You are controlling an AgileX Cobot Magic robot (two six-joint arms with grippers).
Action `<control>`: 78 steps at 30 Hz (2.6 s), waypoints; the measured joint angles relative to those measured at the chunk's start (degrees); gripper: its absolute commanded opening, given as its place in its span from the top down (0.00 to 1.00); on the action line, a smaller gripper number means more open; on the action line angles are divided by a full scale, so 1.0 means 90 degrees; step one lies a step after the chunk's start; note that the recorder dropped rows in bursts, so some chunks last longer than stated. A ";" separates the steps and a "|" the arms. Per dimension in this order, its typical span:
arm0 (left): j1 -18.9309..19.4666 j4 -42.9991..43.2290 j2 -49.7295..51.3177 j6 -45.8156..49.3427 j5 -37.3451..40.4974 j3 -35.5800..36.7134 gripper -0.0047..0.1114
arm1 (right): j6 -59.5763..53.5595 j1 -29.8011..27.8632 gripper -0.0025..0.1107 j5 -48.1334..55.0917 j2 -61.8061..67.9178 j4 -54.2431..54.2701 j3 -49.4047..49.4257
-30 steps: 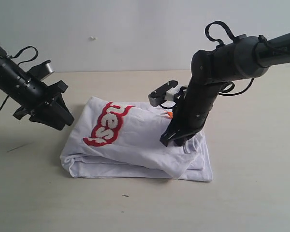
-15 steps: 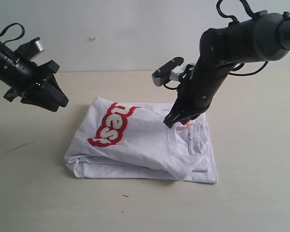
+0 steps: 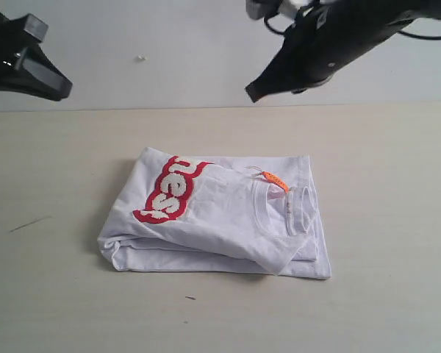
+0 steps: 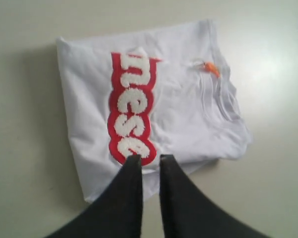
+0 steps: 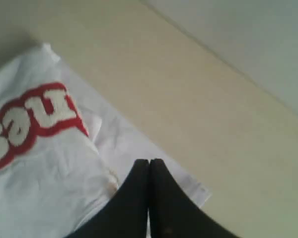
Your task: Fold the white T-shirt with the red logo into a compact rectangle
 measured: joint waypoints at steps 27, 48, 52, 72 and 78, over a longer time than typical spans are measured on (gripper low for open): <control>0.0000 -0.0447 -0.8192 0.0742 -0.4378 0.6343 0.96 | 0.0863 -0.0012 0.98 -0.3327 -0.6374 0.0083 0.5478; 0.0000 -0.0009 -0.8640 0.0274 -0.4910 0.6408 0.96 | 0.1005 -0.0012 0.98 -0.3389 -0.6415 0.0181 0.5541; 0.0000 0.2217 -0.8697 -0.1820 -0.5334 0.6494 0.96 | 0.1005 -0.0012 0.98 -0.3389 -0.6415 0.0181 0.5541; 0.0000 0.6381 -1.0672 -0.5608 -0.4879 0.8821 0.96 | 0.1005 -0.0012 0.98 -0.3389 -0.6415 0.0197 0.5541; 0.0000 0.5481 -1.0672 -0.4717 -0.4892 0.9132 0.96 | 0.1005 -0.0012 0.98 -0.3389 -0.6415 0.0212 0.5541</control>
